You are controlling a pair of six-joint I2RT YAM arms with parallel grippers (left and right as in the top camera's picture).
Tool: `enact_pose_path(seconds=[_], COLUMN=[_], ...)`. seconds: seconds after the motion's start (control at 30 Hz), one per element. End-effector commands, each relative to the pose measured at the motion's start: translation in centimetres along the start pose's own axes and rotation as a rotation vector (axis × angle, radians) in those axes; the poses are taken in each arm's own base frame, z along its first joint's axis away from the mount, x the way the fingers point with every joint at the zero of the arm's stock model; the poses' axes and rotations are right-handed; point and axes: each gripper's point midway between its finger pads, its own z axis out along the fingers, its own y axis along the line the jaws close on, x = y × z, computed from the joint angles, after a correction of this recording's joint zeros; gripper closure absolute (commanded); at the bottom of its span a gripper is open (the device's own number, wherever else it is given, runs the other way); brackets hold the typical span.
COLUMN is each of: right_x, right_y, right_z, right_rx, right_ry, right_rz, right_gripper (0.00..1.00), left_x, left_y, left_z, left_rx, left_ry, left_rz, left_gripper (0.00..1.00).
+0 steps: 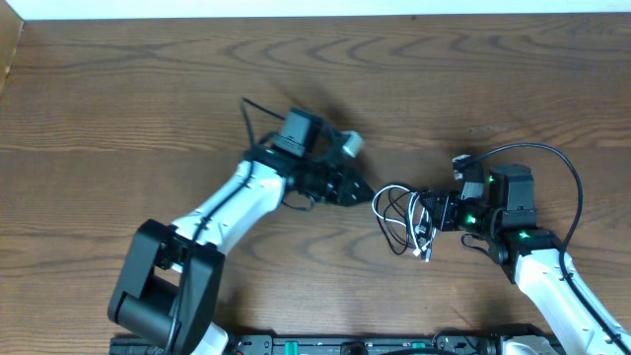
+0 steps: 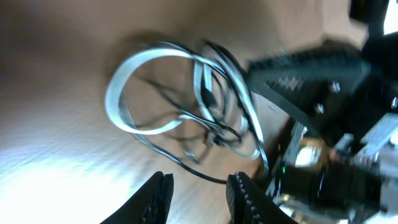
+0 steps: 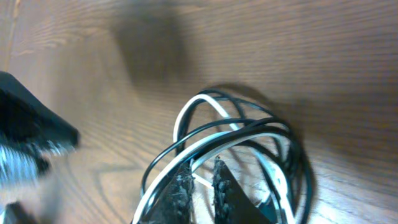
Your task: Untangle cables
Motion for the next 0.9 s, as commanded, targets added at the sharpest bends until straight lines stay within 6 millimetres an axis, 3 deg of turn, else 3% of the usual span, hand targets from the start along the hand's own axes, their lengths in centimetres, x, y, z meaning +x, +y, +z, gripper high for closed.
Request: enact_pose_path(seconds=[0.0, 0.2, 0.33, 0.43, 0.53, 0.87], right_x=[0.4, 0.3, 0.3, 0.4, 0.2, -0.6], right_y=[1.0, 0.0, 0.0, -0.1, -1.0, -3.0], right_z=[0.0, 0.0, 0.0, 0.0, 0.0, -0.4], right_rx=[-0.056, 0.0, -0.001, 0.001, 0.053, 0.158], right_ry=[0.022, 0.015, 0.015, 0.017, 0.004, -0.037], right_rz=[-0.016, -0.009, -0.009, -0.008, -0.006, 0.001], right_gripper=[0.8, 0.75, 0.75, 0.73, 0.68, 0.63], left_x=[1.2, 3.1, 3.0, 2.9, 2.6, 1.7], left_y=[-1.6, -1.9, -1.1, -0.3, -1.1, -2.2], left_z=[1.6, 3.4, 4.0, 4.4, 5.1, 5.9], left_rx=[-0.009, -0.086, -0.18, -0.27, -0.265, -0.235], left_ry=[0.047, 0.106, 0.092, 0.078, 0.061, 0.018], left_rz=[0.118, 0.156, 0.198, 0.228, 0.274, 0.327], left_gripper=[0.6, 0.48, 0.48, 0.37, 0.31, 0.3])
